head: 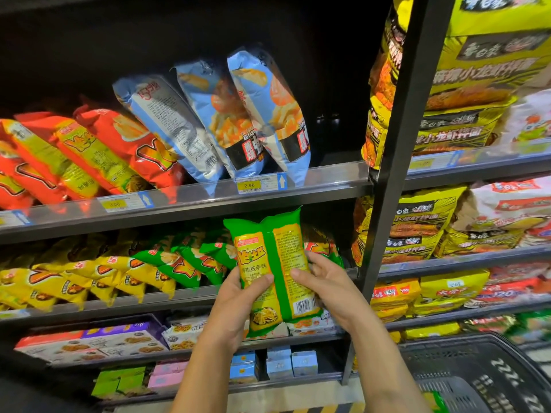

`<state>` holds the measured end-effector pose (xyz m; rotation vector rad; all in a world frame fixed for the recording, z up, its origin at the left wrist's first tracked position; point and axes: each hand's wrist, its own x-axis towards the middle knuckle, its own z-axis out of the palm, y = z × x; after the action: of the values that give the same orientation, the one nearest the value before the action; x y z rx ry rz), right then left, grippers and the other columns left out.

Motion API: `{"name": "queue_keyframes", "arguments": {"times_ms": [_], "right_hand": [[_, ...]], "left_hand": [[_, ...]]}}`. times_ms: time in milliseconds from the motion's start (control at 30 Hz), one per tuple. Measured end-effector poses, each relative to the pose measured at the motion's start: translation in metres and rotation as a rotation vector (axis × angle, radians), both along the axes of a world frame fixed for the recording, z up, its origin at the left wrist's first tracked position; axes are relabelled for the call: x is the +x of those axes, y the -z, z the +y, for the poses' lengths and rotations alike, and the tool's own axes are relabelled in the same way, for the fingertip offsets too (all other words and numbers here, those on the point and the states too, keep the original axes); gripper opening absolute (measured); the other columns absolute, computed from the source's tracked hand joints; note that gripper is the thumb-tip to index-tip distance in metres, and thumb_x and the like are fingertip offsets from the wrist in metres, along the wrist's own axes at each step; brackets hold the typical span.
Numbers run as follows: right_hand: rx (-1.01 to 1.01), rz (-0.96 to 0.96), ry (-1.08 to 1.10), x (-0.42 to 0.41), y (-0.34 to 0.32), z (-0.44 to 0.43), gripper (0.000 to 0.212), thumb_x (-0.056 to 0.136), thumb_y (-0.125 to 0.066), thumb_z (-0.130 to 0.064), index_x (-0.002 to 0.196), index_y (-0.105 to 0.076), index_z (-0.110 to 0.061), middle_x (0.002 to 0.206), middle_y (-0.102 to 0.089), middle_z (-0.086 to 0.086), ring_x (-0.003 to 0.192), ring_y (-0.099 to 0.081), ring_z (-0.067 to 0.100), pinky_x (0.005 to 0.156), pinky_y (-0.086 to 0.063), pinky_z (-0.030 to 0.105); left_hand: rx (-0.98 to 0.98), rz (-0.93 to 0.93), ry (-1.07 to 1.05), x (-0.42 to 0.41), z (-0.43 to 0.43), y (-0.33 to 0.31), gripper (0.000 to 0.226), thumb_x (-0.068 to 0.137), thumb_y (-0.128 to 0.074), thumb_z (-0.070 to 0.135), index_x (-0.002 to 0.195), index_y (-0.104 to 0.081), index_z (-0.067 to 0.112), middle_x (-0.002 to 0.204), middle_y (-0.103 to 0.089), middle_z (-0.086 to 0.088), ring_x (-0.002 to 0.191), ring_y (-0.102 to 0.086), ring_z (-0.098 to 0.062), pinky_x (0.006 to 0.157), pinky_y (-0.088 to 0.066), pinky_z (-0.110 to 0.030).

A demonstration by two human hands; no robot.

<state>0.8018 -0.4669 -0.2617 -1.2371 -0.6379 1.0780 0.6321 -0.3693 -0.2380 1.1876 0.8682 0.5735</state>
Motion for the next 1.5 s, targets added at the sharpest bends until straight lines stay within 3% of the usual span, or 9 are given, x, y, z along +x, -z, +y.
{"name": "queue_keyframes", "arguments": {"times_ms": [133,300,467,667,867,1067,1233,1367,1500], "right_hand": [[-0.13,-0.166,0.128,0.013,0.009,0.012,0.056,0.095,-0.076,-0.031,0.145,-0.055,-0.018,0.127,-0.072,-0.008,0.11,-0.069,0.003,0.091,-0.056,0.023],[-0.333,-0.621,0.265,0.027,0.03,0.035,0.072,0.094,-0.078,-0.036,0.156,-0.042,-0.026,0.155,-0.05,-0.003,0.141,-0.048,0.017,0.115,-0.045,0.043],[-0.535,-1.059,0.281,0.038,0.054,0.075,0.087,0.094,-0.075,-0.042,0.163,-0.026,-0.02,0.167,-0.032,0.005,0.155,-0.026,0.028,0.127,-0.029,0.045],[-0.748,-1.303,0.206,0.051,0.068,0.109,0.075,0.091,-0.074,-0.053,0.148,-0.043,-0.016,0.153,-0.046,0.013,0.15,-0.033,0.037,0.125,-0.027,0.051],[-0.849,-1.353,0.141,0.059,0.083,0.125,0.063,0.093,-0.072,-0.053,0.14,-0.052,-0.017,0.144,-0.056,0.011,0.14,-0.045,0.033,0.124,-0.029,0.049],[-0.773,-1.267,0.261,0.06,0.085,0.12,0.044,0.099,-0.068,-0.038,0.134,-0.056,-0.016,0.138,-0.059,0.008,0.136,-0.05,0.028,0.117,-0.039,0.043],[-0.576,-1.062,0.343,0.063,0.075,0.107,0.038,0.097,-0.071,-0.024,0.127,-0.052,-0.012,0.124,-0.055,0.007,0.119,-0.054,0.026,0.094,-0.048,0.038],[-0.43,-0.911,0.38,0.069,0.057,0.09,0.037,0.094,-0.074,-0.014,0.122,-0.049,-0.015,0.119,-0.054,0.002,0.111,-0.057,0.02,0.08,-0.044,0.03],[-0.321,-0.815,0.406,0.071,0.038,0.072,0.041,0.094,-0.075,-0.023,0.127,-0.05,-0.022,0.121,-0.06,-0.003,0.106,-0.059,0.015,0.075,-0.046,0.029]], "left_hand": [[0.105,0.091,-0.126,0.002,0.014,0.012,0.037,0.093,-0.078,0.011,0.125,-0.063,0.021,0.108,-0.081,0.002,0.102,-0.078,-0.02,0.098,-0.058,-0.052],[0.248,0.223,-0.295,0.01,0.03,0.027,0.065,0.086,-0.087,0.027,0.14,-0.051,0.019,0.104,-0.079,0.007,0.098,-0.075,-0.014,0.096,-0.06,-0.048],[0.277,0.241,-0.341,0.023,0.039,0.036,0.076,0.077,-0.089,0.044,0.139,-0.049,0.028,0.113,-0.076,0.006,0.106,-0.073,-0.018,0.097,-0.059,-0.051],[0.26,0.227,-0.337,0.03,0.047,0.041,0.075,0.083,-0.089,0.031,0.143,-0.045,0.027,0.107,-0.077,0.008,0.101,-0.074,-0.014,0.096,-0.06,-0.05],[0.259,0.247,-0.341,0.029,0.052,0.045,0.078,0.083,-0.089,0.03,0.146,-0.045,0.024,0.107,-0.077,0.01,0.103,-0.073,-0.013,0.099,-0.059,-0.049],[0.277,0.263,-0.32,0.032,0.048,0.047,0.08,0.087,-0.086,0.027,0.152,-0.039,0.022,0.106,-0.071,0.015,0.101,-0.068,-0.004,0.101,-0.057,-0.045],[0.279,0.283,-0.326,0.043,0.044,0.053,0.073,0.084,-0.088,0.03,0.144,-0.046,0.022,0.11,-0.075,0.007,0.103,-0.072,-0.013,0.1,-0.058,-0.049],[0.288,0.281,-0.336,0.053,0.037,0.055,0.06,0.086,-0.087,0.025,0.134,-0.05,0.026,0.105,-0.076,0.006,0.096,-0.073,-0.01,0.091,-0.06,-0.04],[0.347,0.343,-0.369,0.066,0.03,0.054,0.087,0.067,-0.08,0.065,0.14,-0.042,0.04,0.117,-0.068,0.0,0.117,-0.063,-0.023,0.1,-0.055,-0.047]]}}
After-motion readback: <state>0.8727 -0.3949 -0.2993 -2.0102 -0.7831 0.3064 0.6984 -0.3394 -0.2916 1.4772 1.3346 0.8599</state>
